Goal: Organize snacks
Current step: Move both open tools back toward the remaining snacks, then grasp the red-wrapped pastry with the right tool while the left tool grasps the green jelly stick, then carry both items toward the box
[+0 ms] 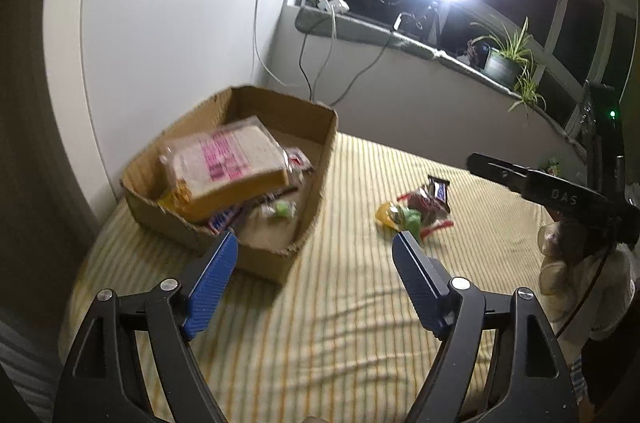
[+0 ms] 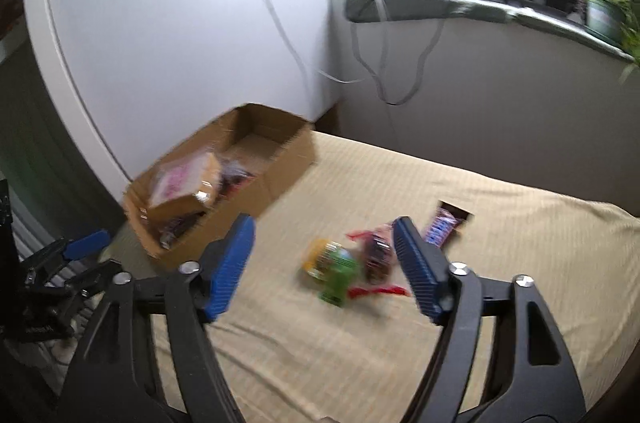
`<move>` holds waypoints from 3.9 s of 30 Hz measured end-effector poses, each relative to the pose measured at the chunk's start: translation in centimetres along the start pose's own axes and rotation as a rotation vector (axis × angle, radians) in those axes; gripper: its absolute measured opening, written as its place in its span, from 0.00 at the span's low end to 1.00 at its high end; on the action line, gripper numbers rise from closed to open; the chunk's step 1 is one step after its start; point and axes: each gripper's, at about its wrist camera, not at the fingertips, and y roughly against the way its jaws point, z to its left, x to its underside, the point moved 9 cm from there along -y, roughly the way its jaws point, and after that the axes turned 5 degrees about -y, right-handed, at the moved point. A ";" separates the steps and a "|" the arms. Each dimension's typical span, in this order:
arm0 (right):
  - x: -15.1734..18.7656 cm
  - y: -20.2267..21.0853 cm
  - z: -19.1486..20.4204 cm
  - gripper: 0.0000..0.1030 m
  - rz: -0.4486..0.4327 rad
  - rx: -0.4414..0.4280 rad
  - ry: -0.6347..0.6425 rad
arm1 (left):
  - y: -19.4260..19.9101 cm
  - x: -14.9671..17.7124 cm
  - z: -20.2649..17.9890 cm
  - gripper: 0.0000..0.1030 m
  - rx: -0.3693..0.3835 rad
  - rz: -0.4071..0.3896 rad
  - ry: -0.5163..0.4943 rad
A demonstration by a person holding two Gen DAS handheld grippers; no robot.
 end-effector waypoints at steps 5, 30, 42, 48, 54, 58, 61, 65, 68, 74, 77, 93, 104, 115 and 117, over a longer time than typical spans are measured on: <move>1.6 0.4 -3.2 0.85 0.022 0.067 0.016 | -1.4 1.1 -1.5 0.76 0.035 0.048 0.019; 4.0 -5.3 -5.9 0.51 0.221 -0.056 0.051 | -10.7 2.2 -10.9 0.33 0.205 0.226 -0.077; 3.9 -9.6 -5.5 0.45 0.330 -0.134 -0.018 | -14.3 2.2 -11.7 0.33 0.159 0.270 -0.131; 3.8 -10.1 -5.1 0.42 0.355 -0.165 -0.024 | -15.0 2.2 -12.0 0.32 0.142 0.276 -0.158; 4.0 -11.4 -5.0 0.42 0.388 -0.183 -0.047 | -15.1 2.1 -11.6 0.20 0.129 0.272 -0.173; 4.4 -12.0 -5.2 0.37 0.403 -0.183 -0.060 | -15.3 2.1 -11.6 0.13 0.132 0.272 -0.172; 4.4 -12.0 -5.2 0.34 0.402 -0.187 -0.070 | -15.3 2.1 -11.6 0.10 0.142 0.275 -0.170; 4.4 -11.6 -5.2 0.34 0.398 -0.183 -0.074 | -15.2 2.1 -11.7 0.06 0.148 0.272 -0.168; 4.4 -11.1 -5.2 0.34 0.392 -0.176 -0.074 | -15.0 2.0 -11.9 0.04 0.155 0.267 -0.169; 4.1 -10.2 -5.3 0.34 0.373 -0.167 -0.072 | -14.4 1.7 -12.1 0.04 0.155 0.250 -0.176; 4.0 -9.7 -5.4 0.33 0.361 -0.162 -0.074 | -13.8 1.3 -12.0 0.04 0.158 0.236 -0.166; 1.5 -5.0 -3.0 0.33 0.251 -0.150 -0.005 | -8.7 -2.6 -9.9 0.04 0.126 0.109 -0.148; -1.4 -3.7 1.6 0.33 0.206 -0.168 0.063 | -6.0 -4.5 -6.4 0.04 0.088 0.032 -0.128; -3.4 -6.1 6.3 0.33 0.195 -0.198 0.111 | -4.7 -4.6 -1.1 0.04 0.025 0.014 -0.065; -3.5 -6.9 6.9 0.33 0.197 -0.203 0.119 | -4.7 -4.5 -0.3 0.04 0.019 0.016 -0.053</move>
